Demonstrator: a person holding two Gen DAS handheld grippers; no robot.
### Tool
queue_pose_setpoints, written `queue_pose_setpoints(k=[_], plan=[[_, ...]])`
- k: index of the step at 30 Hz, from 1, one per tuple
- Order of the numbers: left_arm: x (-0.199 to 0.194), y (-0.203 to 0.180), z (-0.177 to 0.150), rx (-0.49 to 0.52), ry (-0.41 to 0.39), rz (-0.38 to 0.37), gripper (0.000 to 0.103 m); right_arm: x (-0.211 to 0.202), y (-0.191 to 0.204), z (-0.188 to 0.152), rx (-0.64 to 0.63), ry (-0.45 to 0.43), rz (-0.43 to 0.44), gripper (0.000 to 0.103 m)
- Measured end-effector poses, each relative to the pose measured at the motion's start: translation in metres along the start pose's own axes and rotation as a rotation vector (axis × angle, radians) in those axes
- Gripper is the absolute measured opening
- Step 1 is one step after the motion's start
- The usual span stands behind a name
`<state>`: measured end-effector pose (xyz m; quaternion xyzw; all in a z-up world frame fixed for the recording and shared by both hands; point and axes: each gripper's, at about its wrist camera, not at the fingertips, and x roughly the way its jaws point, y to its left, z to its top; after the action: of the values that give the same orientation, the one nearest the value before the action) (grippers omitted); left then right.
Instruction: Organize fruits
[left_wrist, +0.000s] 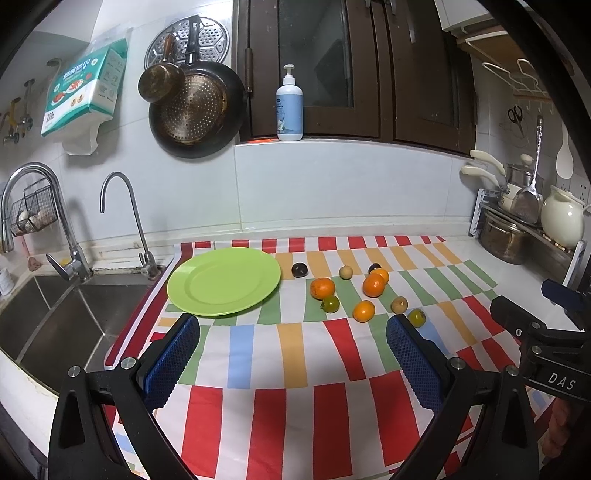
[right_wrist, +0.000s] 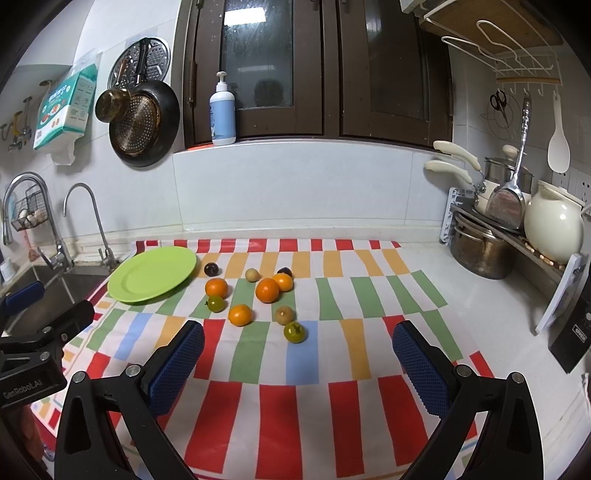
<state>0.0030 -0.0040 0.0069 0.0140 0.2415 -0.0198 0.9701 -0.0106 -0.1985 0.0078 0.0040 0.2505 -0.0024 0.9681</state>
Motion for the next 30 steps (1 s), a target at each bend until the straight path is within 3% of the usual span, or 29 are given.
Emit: queue_pose_setpoints(k=[30], plan=[[0.019, -0.003, 0.0, 0.024, 0.013, -0.053, 0.103, 0.01, -0.001, -0.002, -0.012, 0.016, -0.017, 0.102]])
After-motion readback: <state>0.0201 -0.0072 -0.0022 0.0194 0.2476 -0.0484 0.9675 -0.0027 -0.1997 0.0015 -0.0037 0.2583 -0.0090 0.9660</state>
